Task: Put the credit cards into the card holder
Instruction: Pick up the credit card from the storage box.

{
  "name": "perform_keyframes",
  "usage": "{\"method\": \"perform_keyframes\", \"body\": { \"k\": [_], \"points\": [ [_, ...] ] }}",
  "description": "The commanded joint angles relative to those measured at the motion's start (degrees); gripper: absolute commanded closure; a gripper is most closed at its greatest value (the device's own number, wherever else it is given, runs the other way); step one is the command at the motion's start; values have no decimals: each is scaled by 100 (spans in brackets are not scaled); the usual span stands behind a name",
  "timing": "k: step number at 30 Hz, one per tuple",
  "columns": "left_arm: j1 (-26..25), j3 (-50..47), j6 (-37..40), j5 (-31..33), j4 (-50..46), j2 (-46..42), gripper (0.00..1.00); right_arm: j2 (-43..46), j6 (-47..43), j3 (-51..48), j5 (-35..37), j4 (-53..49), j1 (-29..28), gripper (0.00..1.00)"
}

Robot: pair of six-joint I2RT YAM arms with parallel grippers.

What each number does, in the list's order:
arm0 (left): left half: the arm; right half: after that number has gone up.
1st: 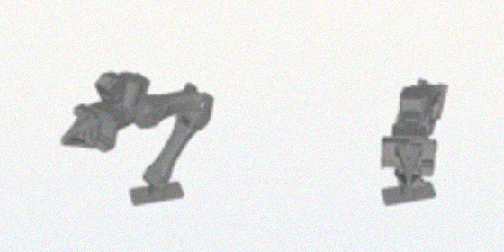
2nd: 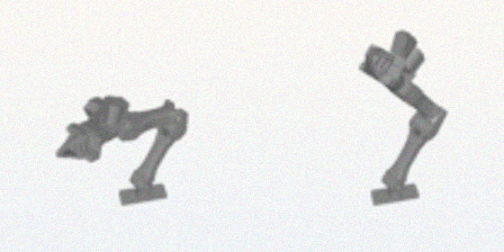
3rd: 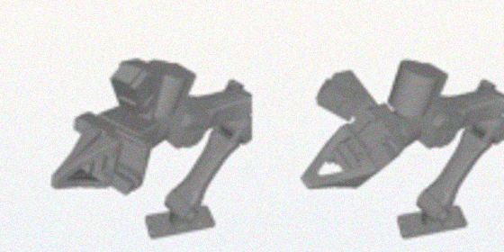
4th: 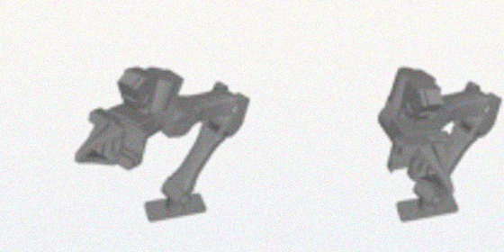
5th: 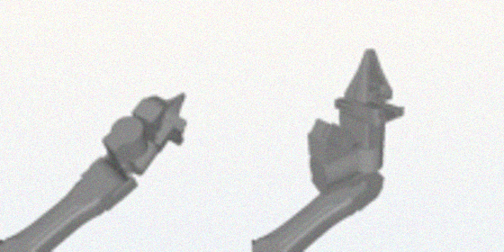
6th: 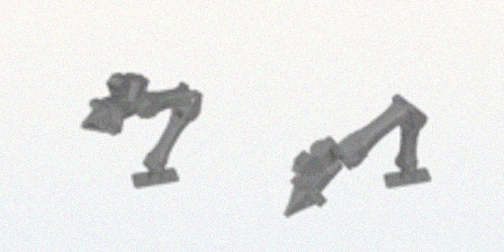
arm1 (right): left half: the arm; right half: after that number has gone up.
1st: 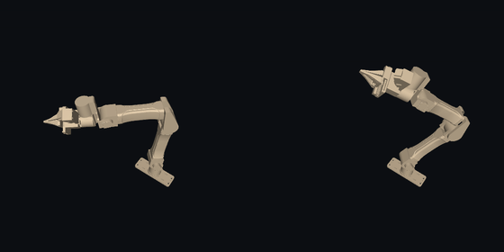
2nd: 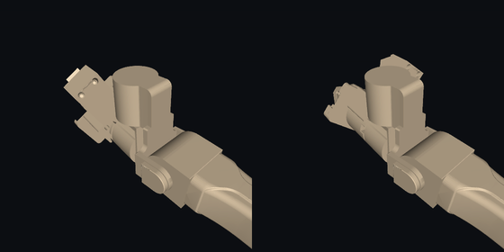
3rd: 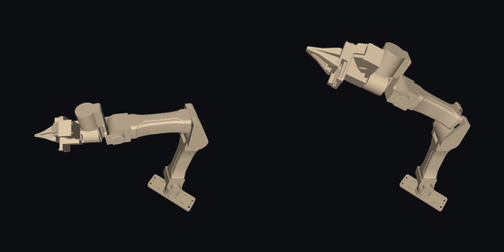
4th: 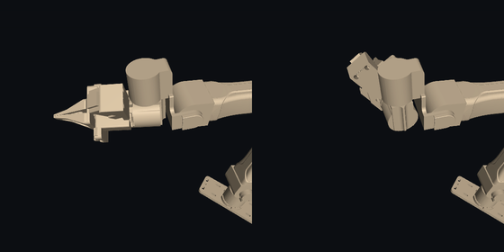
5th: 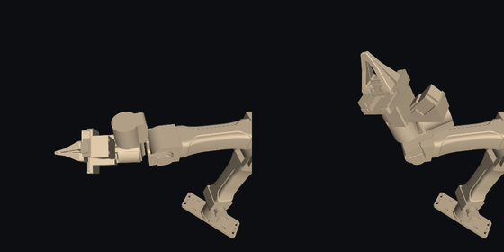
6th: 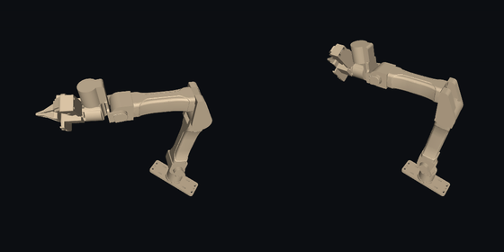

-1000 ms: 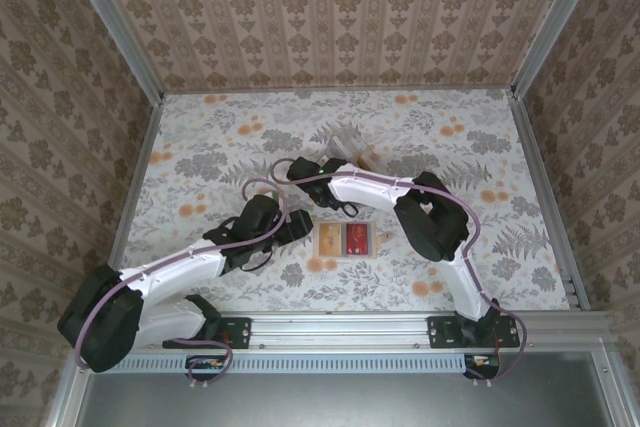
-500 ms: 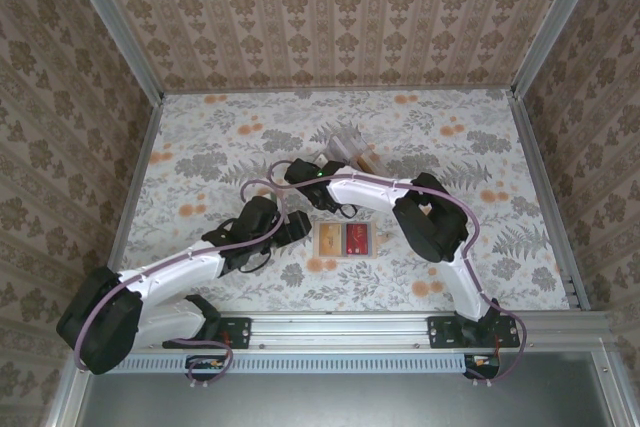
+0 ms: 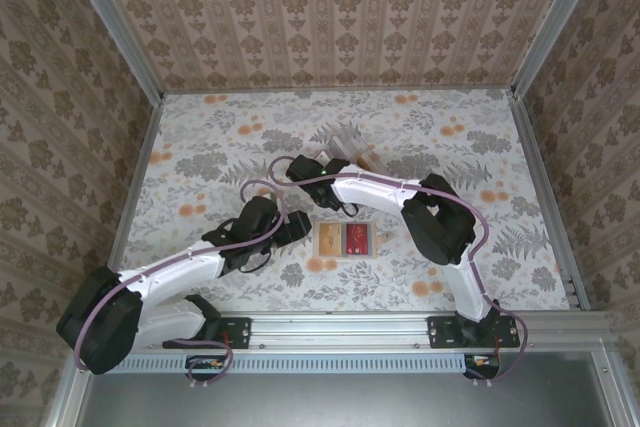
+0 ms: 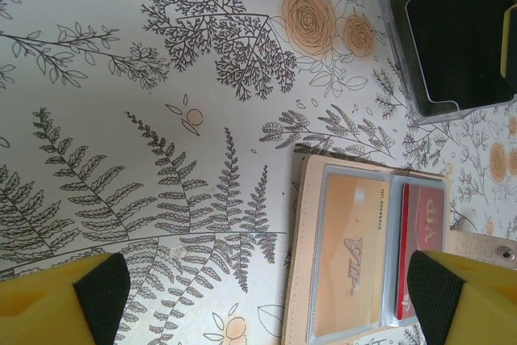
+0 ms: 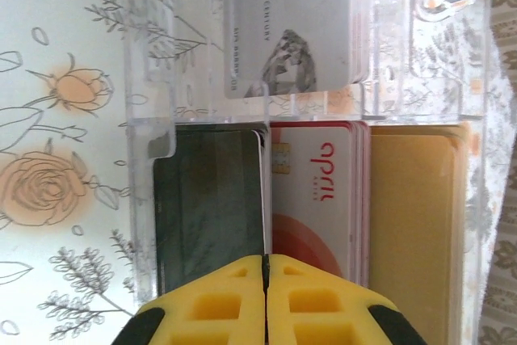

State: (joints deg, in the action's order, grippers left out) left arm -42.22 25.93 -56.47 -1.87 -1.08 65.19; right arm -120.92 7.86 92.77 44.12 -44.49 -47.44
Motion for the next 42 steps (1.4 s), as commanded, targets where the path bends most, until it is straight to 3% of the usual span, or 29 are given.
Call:
{"method": "perform_keyframes", "body": {
  "k": [1,20,26,31,42],
  "points": [
    [47,-1,-71,-4,-76,11,8,202,158,4,-546,-217,38,92],
    [64,6,-83,-33,-59,125,8,-44,588,171,-2375,-357,446,85],
    [73,17,-92,-55,-46,178,8,-92,622,203,-2557,-363,535,83],
    [75,48,-78,-62,-52,205,8,-3,629,328,-2487,-492,569,90],
    [82,121,-31,-99,-132,271,8,1025,764,139,-2672,-754,648,93]
  ]
}}
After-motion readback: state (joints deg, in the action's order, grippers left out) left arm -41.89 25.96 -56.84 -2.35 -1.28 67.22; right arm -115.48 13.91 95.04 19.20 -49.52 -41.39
